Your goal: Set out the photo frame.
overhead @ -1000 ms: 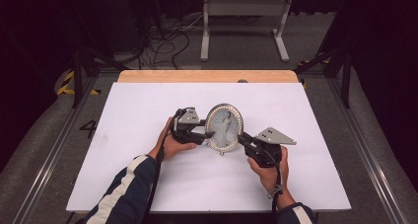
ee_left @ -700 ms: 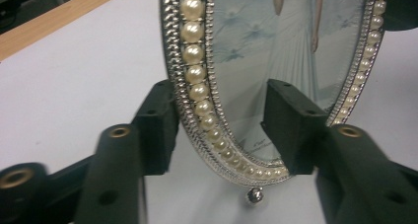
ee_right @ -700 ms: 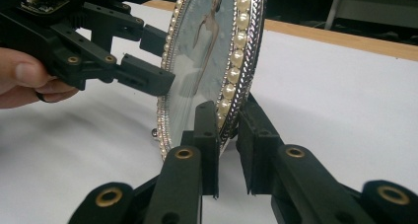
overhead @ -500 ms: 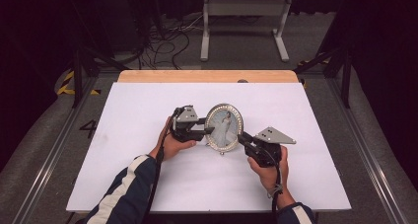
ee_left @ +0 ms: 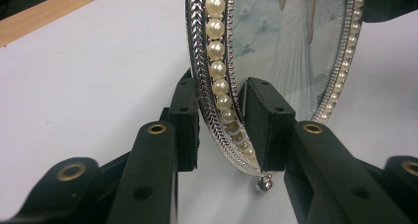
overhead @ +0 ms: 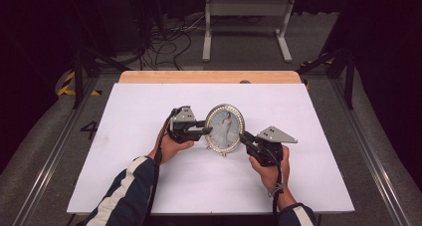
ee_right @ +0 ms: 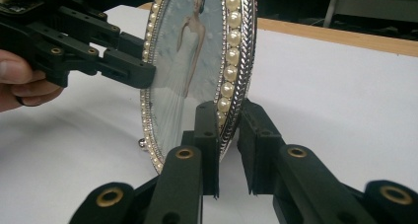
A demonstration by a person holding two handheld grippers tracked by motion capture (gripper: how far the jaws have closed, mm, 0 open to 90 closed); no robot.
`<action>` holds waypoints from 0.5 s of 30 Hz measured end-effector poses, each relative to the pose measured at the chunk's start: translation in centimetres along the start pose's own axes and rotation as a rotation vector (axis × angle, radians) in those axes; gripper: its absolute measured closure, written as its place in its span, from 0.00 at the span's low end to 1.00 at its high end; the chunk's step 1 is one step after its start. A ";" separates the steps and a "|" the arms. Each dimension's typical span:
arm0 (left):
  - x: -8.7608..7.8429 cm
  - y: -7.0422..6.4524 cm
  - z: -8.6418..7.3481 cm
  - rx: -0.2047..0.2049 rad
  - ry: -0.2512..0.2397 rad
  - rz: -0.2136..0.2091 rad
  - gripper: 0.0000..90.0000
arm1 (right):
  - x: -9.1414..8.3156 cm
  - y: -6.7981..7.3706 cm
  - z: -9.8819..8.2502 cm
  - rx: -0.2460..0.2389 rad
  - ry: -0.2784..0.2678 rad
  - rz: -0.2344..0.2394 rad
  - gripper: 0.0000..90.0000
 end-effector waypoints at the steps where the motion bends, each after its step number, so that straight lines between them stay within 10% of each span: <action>1: 0.0 -0.1 0.0 -0.002 0.001 0.004 0.75 | 0.1 0.0 0.0 0.004 0.000 0.001 0.88; 15: -0.6 -0.5 -0.2 -0.025 0.022 0.020 0.75 | 0.7 -0.2 0.4 0.018 0.008 0.006 0.87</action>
Point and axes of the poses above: each handheld gripper's, and its own axes: x roughly forward along the jaws, z roughly out of its top, y roughly to its left, the point moved 8 cm from there along x, roughly forward along the jaws, and after that the axes turned 13 degrees about x, right-handed, at the moved point
